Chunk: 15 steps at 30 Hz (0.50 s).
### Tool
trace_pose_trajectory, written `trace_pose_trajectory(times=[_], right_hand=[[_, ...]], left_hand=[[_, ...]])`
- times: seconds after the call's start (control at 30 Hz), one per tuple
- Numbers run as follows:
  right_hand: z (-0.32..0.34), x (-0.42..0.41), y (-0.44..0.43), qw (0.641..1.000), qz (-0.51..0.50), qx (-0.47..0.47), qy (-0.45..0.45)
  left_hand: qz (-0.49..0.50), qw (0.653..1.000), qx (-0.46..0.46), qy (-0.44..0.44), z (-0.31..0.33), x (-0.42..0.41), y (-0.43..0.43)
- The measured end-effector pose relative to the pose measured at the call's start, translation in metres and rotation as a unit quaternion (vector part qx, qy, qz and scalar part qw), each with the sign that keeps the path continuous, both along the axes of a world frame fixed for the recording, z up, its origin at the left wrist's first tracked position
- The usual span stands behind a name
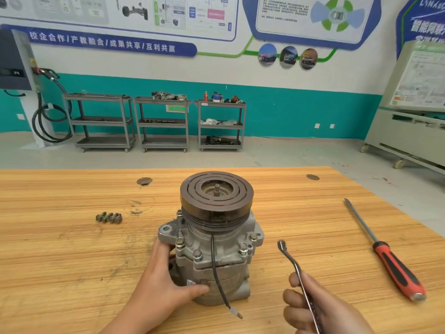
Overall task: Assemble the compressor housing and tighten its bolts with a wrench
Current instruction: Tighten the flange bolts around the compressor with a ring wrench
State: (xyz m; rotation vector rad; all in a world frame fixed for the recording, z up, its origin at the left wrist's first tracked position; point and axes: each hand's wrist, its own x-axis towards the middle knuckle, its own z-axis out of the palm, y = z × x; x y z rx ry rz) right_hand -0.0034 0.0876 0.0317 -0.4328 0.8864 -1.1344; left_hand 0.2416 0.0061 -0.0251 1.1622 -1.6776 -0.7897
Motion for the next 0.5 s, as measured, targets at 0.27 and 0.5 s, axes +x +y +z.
trace_pose_trajectory(times=[0.27,0.5], right_hand=[[0.042,-0.051,-0.041,0.659,0.188,-0.302,0.663],[0.086,-0.045,-0.09,0.429,0.293,-0.308,0.797]], left_hand=[[-0.007,1.0,-0.001,0.004,0.0,0.001,0.0],[0.002,1.0,0.007,-0.005,0.001,0.001,0.001]])
